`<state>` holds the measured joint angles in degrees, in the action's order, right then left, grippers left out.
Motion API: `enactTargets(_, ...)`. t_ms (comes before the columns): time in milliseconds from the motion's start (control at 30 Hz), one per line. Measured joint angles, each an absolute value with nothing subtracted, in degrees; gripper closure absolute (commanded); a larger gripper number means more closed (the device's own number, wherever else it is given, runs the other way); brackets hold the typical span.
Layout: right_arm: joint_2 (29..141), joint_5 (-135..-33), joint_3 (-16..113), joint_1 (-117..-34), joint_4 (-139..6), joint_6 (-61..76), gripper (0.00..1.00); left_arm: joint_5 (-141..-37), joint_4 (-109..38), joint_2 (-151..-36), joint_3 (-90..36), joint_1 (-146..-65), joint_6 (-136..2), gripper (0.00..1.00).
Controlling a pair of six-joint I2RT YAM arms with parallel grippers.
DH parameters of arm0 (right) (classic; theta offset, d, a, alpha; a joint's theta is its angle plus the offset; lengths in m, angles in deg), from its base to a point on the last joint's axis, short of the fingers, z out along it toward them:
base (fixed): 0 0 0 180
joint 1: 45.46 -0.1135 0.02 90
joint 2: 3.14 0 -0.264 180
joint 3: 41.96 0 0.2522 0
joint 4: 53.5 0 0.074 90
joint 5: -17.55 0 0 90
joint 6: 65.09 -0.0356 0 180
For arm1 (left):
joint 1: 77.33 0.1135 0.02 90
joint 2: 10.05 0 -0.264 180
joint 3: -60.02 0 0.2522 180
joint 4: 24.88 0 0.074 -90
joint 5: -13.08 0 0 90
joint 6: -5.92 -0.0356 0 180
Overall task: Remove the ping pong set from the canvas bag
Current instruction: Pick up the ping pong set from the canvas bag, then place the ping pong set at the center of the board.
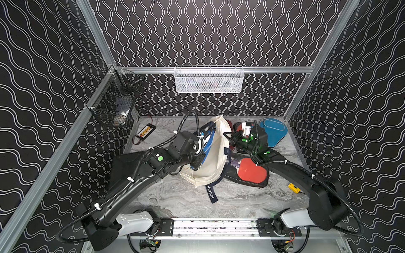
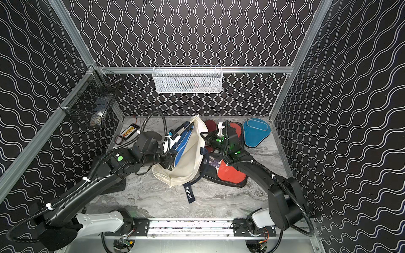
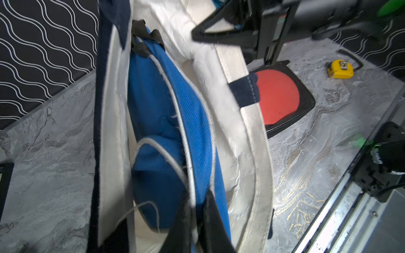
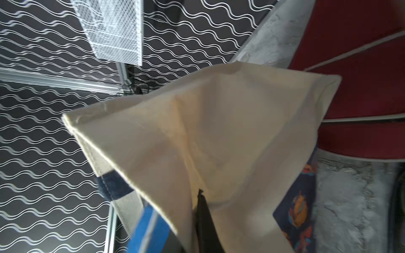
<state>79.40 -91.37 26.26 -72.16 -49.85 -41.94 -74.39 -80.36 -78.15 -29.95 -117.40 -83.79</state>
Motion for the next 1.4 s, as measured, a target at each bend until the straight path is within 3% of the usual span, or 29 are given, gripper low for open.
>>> enactTargets(667, 81.8, -90.5, 27.2, -71.9, -52.6, -37.3, 1.0, -81.0, -82.8, -76.4, -43.9, -117.4, -79.8, 1.0)
enactTargets(1400, 82.6, -91.0, 26.5, -69.9, -53.8, -35.7, 1.0, -68.7, -86.2, -81.4, -56.1, -116.8, -84.7, 1.0)
